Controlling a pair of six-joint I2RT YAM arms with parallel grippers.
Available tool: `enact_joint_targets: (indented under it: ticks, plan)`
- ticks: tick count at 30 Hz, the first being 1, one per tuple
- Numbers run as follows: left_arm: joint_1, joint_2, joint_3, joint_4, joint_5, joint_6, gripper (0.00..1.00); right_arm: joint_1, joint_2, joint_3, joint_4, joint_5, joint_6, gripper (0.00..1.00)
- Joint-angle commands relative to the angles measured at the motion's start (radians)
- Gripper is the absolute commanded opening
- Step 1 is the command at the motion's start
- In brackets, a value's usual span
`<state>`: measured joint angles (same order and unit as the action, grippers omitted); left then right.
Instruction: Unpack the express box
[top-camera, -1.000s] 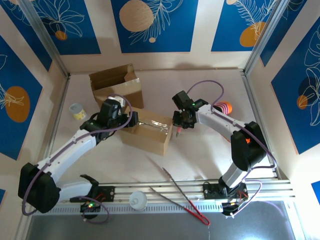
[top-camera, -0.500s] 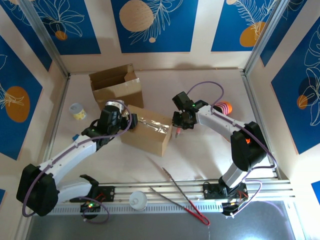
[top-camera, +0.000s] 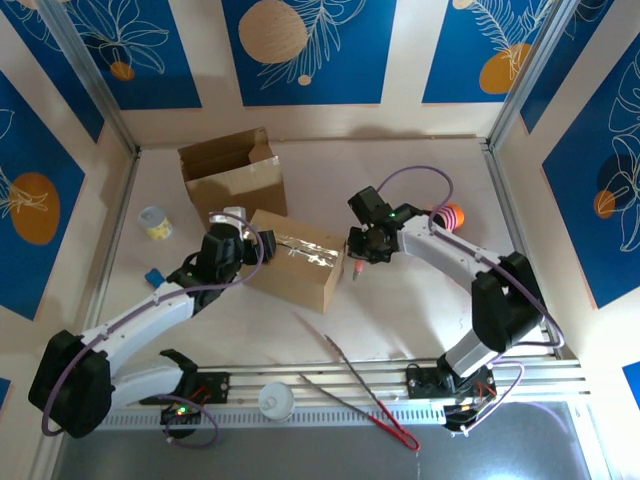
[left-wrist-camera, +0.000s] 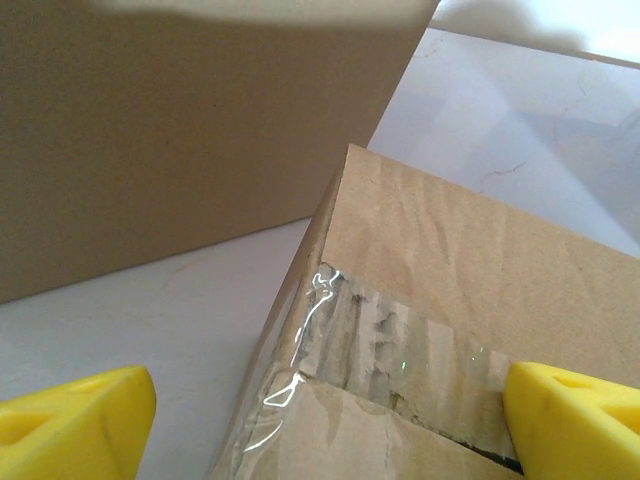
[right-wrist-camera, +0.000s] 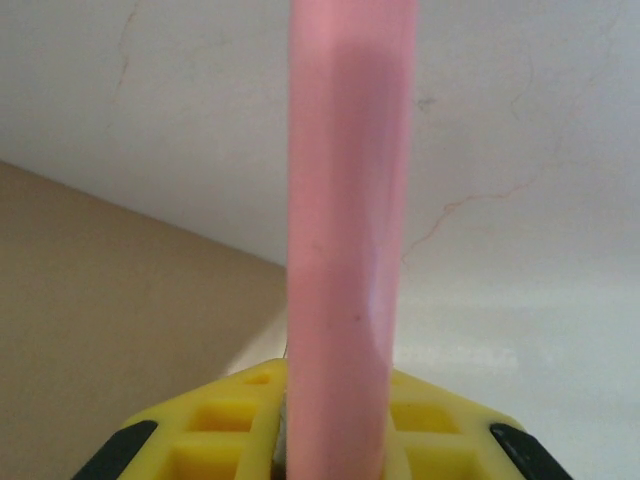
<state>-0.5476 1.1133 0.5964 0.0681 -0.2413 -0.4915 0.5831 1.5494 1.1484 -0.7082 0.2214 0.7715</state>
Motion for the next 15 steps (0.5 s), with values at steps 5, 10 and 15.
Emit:
enact_joint_targets:
  ticks: [5,10,15]
  plan:
    - [-0.013,0.002,-0.055,-0.090,-0.064,-0.012,0.89,0.005,-0.205,-0.012,-0.105,-0.074,0.012,0.00]
    - [-0.015,-0.010,-0.060,-0.105,-0.070,-0.018,0.89,-0.028,-0.321,-0.015,-0.159,-0.183,0.011,0.00]
    - [-0.015,-0.013,-0.061,-0.121,-0.071,-0.028,0.89,-0.142,-0.445,-0.118,-0.099,-0.510,0.061,0.00]
